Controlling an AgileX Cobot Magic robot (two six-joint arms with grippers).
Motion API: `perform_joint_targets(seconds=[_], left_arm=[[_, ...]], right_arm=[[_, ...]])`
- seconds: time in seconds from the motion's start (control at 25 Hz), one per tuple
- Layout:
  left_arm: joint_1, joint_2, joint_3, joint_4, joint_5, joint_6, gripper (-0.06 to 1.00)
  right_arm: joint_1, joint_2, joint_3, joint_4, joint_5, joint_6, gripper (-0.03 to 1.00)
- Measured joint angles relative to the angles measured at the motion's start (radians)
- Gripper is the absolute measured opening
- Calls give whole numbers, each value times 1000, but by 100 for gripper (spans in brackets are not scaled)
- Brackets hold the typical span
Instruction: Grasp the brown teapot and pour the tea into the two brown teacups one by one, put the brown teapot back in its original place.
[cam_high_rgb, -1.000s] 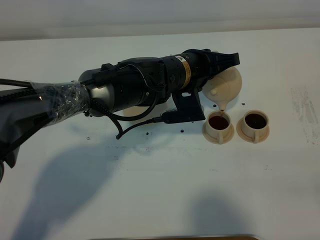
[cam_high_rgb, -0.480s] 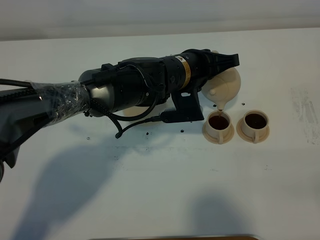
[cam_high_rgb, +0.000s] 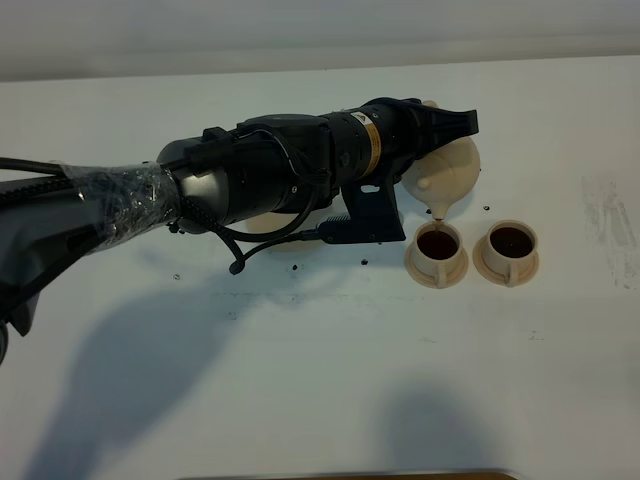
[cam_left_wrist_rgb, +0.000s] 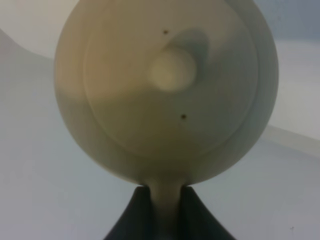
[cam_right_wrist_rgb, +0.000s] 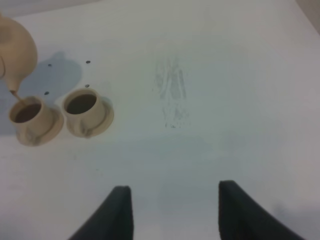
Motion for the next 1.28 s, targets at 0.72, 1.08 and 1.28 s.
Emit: perform_joint_targets(seconds=[0.72,1.08,1.28], left_arm=[[0,0,0,0,3,0,8],[0,0,0,0,3,0,8],[0,0,1,-17,3,-33,8]], right_arm=[[0,0,0,0,0,1,41],[0,0,0,0,0,1,41],[0,0,0,0,0,1,41]])
